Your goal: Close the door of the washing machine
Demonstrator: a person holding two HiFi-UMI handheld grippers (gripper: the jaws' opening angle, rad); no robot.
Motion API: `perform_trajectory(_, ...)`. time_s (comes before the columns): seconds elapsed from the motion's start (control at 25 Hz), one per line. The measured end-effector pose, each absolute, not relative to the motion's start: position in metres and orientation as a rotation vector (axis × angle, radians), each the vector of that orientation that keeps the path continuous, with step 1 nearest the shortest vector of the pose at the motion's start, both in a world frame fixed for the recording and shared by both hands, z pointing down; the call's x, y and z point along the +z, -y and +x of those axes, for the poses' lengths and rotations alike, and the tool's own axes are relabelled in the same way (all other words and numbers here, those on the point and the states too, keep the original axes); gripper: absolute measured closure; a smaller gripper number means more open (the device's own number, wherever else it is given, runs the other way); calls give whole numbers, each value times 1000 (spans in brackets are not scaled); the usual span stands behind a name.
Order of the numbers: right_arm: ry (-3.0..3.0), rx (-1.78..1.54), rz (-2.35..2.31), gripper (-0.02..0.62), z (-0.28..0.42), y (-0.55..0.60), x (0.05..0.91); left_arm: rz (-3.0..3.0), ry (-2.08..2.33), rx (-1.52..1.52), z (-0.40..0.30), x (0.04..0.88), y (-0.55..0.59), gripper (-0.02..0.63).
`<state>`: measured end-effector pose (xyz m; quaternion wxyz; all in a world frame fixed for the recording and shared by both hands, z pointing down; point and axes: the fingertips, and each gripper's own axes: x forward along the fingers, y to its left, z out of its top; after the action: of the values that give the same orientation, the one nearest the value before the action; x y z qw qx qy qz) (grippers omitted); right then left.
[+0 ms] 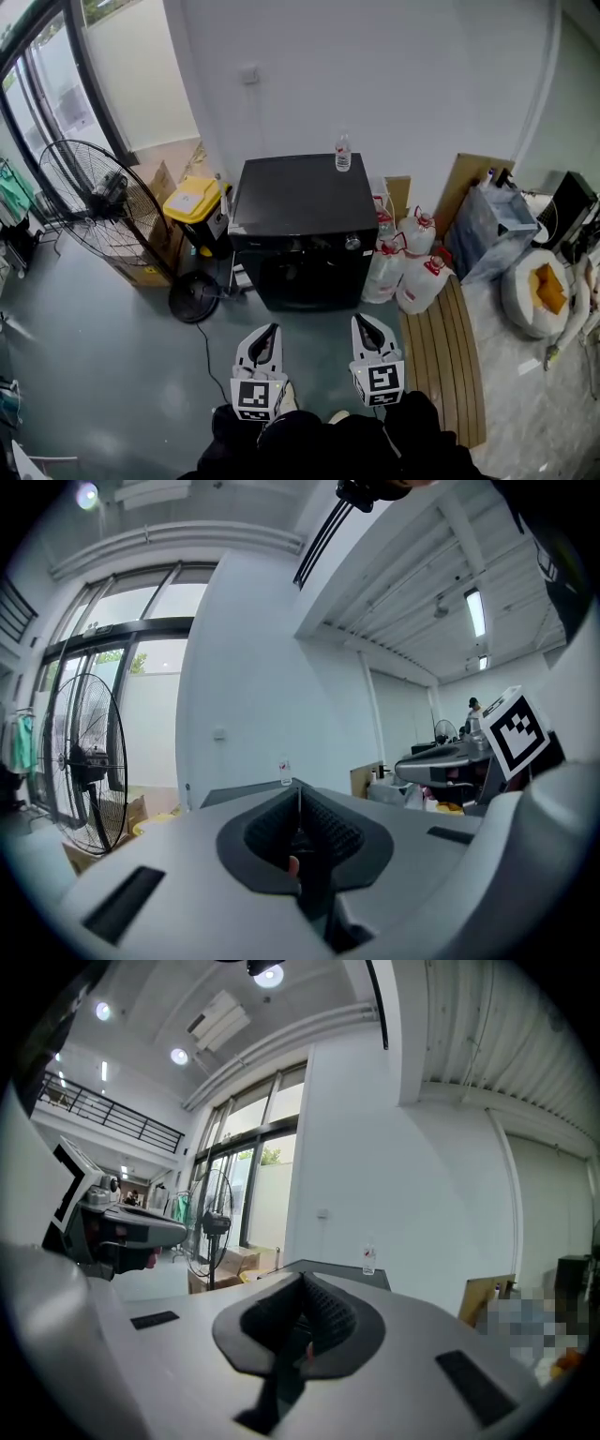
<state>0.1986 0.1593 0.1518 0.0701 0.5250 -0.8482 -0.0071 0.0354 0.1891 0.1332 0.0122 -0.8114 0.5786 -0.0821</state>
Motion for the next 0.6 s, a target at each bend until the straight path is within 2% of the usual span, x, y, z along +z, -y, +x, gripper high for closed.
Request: perform_trajectory(0.6,2571,-19,1565,578,193,-155,153,-2514,-1815,-251,35,133,-186,577)
